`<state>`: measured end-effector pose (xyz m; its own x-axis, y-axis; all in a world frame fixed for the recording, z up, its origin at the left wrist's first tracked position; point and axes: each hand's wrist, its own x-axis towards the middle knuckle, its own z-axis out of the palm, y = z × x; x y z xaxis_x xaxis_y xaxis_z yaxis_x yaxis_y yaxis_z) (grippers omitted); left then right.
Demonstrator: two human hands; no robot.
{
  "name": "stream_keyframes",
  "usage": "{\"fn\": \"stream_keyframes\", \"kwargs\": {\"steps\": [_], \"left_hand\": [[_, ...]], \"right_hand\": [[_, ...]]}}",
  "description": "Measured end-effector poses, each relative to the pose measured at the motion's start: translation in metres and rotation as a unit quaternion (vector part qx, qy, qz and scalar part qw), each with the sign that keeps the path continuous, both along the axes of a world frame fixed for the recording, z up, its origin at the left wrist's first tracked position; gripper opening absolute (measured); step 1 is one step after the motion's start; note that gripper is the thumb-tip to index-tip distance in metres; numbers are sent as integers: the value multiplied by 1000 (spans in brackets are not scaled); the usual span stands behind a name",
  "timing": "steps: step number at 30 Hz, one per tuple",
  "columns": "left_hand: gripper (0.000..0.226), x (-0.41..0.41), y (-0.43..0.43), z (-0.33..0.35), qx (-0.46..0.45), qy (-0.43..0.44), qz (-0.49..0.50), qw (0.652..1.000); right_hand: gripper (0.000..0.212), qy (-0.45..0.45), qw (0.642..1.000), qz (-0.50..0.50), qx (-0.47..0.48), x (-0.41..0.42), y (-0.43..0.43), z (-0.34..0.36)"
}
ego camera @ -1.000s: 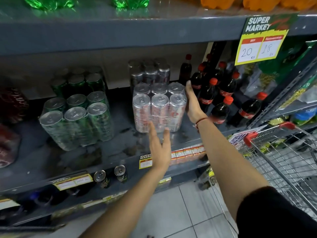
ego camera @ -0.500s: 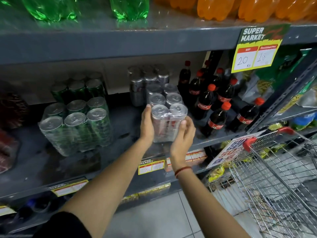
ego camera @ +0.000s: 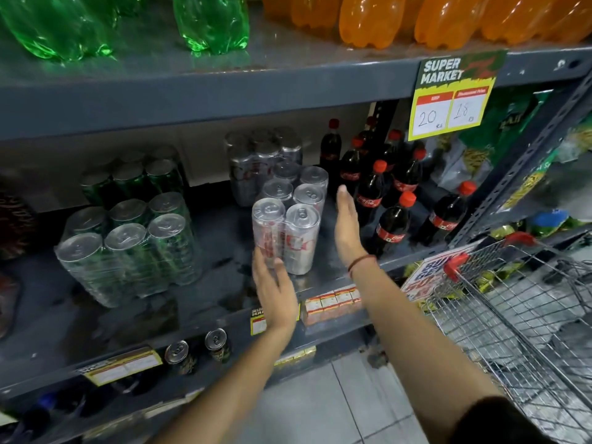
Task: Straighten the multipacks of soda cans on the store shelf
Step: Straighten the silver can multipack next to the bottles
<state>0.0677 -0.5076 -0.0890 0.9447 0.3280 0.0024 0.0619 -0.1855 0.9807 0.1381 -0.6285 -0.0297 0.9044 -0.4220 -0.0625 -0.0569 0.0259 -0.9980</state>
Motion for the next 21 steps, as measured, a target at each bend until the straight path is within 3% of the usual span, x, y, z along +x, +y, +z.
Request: {"fn": "stream_keyframes", "kwargs": {"steps": [4, 7, 10, 15, 18, 21], "left_hand": [[106, -13, -19, 9, 23, 45, -104, 993], [127, -4, -17, 11, 39, 72, -125, 989], [124, 8, -1, 11, 68, 73, -126, 987], [121, 61, 51, 2, 120, 67, -168, 976], [119, 76, 67, 7, 151, 77, -225, 960], [97, 71, 65, 11, 175, 66, -219, 958]], "right_hand": [[67, 21, 989, 141, 36, 34, -11, 10], [82, 29, 989, 144, 12, 44, -12, -1], [90, 22, 997, 75, 4, 39, -13, -8], [50, -58, 997, -25, -39, 4, -3, -38], [66, -97, 994, -15, -56, -11, -1, -47], [85, -87, 993, 31, -73, -9, -13, -63]]}}
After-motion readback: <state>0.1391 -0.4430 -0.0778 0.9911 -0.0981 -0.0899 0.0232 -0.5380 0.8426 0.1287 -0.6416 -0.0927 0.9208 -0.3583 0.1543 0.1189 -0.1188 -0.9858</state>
